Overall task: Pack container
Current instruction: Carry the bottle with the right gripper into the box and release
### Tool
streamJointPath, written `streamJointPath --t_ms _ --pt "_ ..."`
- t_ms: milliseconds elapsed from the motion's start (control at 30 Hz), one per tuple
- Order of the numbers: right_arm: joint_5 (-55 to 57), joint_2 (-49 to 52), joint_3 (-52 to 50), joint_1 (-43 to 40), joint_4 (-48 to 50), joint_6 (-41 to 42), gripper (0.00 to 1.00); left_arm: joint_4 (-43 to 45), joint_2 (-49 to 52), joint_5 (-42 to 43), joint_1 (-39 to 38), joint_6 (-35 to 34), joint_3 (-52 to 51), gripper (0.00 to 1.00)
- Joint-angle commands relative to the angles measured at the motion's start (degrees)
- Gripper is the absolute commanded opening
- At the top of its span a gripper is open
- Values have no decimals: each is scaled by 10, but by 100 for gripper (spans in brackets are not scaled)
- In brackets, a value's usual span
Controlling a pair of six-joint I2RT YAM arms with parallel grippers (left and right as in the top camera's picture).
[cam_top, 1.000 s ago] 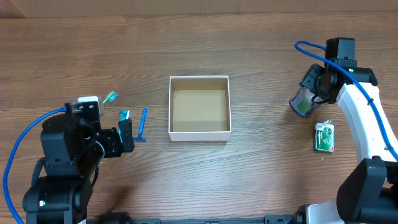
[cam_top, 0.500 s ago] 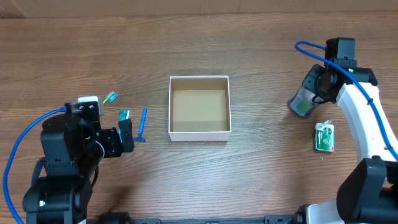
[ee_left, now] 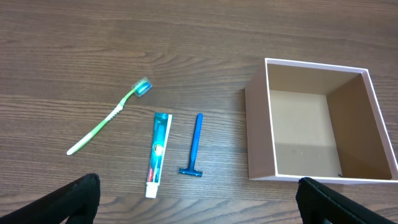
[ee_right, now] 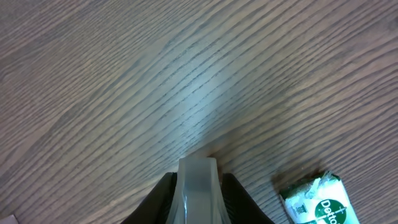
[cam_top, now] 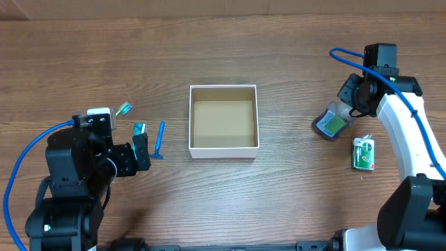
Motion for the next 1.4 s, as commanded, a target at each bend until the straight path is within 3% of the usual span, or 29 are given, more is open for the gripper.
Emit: streamJointPath --t_ms 0,233,500,667,833,1367 --pt "6 -32 19 1 -7 -26 9 0 -1 4 3 -8 14 100" --pt "-4 -94 70 45 -47 -76 4 0 -1 4 3 -8 14 100" --pt "0 -151 100 246 -11 -92 4 0 -1 4 3 -8 14 100" --pt "65 -139 100 383 49 -92 4 0 -1 4 3 -8 14 100" --pt "96 -101 100 468 99 -90 4 0 -1 4 3 -8 14 100" --pt "113 75 100 482 252 -54 4 -1 -1 6 3 -8 14 100"
